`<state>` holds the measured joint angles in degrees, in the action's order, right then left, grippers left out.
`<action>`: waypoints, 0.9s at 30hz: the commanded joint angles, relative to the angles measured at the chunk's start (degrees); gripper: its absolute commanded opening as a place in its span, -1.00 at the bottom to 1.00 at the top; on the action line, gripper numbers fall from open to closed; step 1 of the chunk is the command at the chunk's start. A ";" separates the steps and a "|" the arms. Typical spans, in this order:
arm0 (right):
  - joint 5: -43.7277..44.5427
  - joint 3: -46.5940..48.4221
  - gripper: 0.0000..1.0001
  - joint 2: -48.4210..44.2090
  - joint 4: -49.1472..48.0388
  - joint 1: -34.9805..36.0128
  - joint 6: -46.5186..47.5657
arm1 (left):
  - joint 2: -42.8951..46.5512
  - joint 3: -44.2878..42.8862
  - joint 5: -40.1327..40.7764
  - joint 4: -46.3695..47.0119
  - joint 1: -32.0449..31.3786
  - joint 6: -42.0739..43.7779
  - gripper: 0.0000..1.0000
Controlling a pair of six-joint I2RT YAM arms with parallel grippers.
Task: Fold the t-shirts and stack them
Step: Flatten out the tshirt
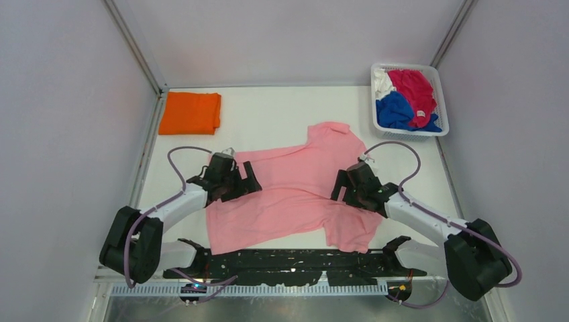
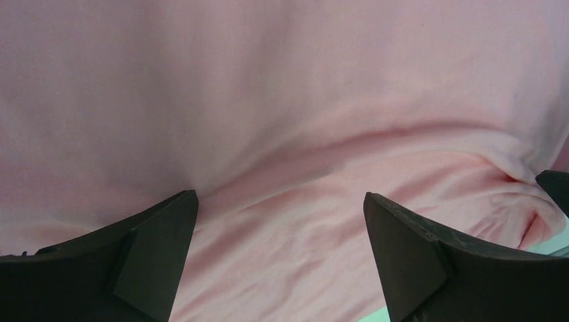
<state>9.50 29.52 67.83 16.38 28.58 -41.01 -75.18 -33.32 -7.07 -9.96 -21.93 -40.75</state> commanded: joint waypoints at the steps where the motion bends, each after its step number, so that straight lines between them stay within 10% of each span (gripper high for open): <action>1: 2.91 -1.33 0.93 -8.41 9.63 2.22 -3.56 | 3.96 2.70 2.55 -9.42 -1.57 -1.63 0.99; 10: 14.42 5.44 0.91 -11.84 -3.84 2.11 1.71 | 1.66 -8.96 12.66 -10.58 4.96 -1.27 0.99; 24: 5.76 11.64 0.91 8.90 -16.01 -0.69 6.92 | -15.87 -20.72 15.23 -8.22 15.88 -2.09 0.99; 27: 3.73 11.48 0.92 10.29 -17.94 -1.80 6.86 | -18.19 -23.05 16.79 -9.30 16.55 -2.14 0.74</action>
<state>15.55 38.96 77.19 3.29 28.23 -35.27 -91.53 -52.03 7.22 -20.08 -6.13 -42.09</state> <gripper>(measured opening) 0.956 0.975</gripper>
